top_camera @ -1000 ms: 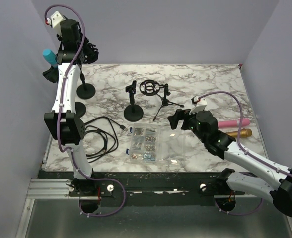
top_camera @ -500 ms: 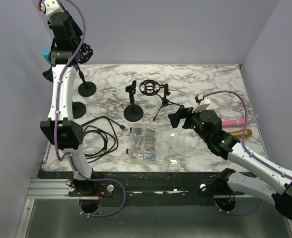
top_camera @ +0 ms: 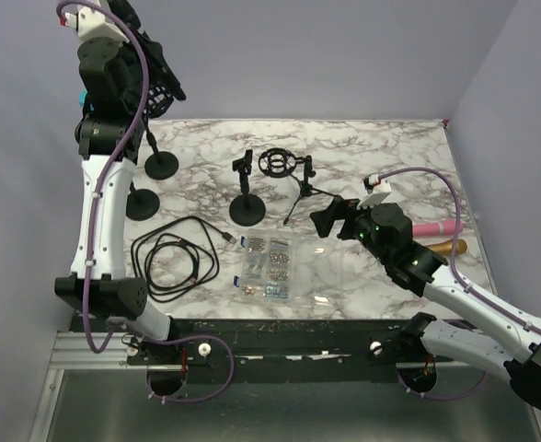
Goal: Remove the microphone from the stand
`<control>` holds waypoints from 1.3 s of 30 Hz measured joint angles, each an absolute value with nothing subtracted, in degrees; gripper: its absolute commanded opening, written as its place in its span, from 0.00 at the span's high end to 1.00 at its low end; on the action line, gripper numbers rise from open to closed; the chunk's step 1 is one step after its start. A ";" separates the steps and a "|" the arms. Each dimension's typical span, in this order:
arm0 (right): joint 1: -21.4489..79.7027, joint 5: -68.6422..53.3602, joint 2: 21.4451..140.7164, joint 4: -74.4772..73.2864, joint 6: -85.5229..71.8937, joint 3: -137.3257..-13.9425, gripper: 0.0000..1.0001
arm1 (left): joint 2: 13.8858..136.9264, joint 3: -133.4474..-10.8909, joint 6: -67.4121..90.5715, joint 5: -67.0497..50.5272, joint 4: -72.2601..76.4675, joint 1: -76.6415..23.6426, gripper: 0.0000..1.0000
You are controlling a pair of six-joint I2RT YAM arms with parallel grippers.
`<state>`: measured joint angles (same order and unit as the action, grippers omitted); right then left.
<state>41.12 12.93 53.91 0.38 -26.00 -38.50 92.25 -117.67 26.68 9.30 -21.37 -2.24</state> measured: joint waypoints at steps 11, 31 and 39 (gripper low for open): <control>41.12 10.98 51.24 -0.14 -31.20 -38.52 0.00 | 75.68 -90.00 32.01 -19.07 -15.40 -9.85 1.00; 40.99 -26.63 49.52 21.26 -40.97 -35.31 0.20 | 61.28 -71.85 21.96 -40.10 -14.15 -34.33 1.00; 40.91 -36.07 57.43 41.23 -48.42 -34.00 0.31 | 65.76 -71.77 25.45 -45.23 -12.86 -35.66 1.00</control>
<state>40.91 -36.07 57.43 41.23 -48.42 -34.00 65.76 -71.77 25.45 -45.23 -12.86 -35.66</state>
